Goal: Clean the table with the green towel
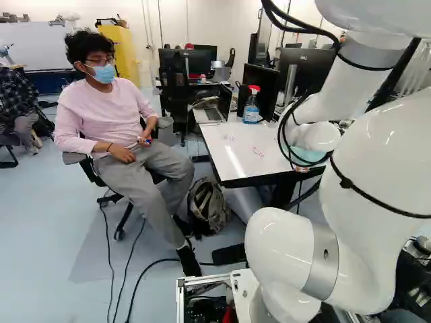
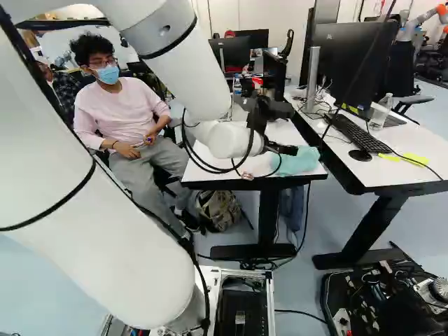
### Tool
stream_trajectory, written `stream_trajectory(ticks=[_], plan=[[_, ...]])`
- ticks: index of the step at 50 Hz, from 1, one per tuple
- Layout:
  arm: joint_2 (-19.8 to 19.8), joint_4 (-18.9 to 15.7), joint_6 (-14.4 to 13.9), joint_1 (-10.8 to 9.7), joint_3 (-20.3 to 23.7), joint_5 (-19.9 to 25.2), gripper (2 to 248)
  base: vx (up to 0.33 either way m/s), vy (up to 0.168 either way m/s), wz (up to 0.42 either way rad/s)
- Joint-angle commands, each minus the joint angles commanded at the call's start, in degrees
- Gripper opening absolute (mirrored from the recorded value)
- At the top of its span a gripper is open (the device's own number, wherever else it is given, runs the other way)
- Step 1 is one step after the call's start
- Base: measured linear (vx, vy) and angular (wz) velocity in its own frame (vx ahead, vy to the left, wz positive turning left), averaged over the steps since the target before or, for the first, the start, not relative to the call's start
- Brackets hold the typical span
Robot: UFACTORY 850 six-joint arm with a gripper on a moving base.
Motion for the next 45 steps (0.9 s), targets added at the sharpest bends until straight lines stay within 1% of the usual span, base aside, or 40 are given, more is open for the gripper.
stream_trajectory(ticks=[25,45], plan=[[-4.0,0.0,0.0,-4.4,-3.95,-1.03,247,0.0,0.0,0.0],[-7.92,0.0,0.0,-6.3,-6.44,-1.52,247,0.0,0.0,0.0]])
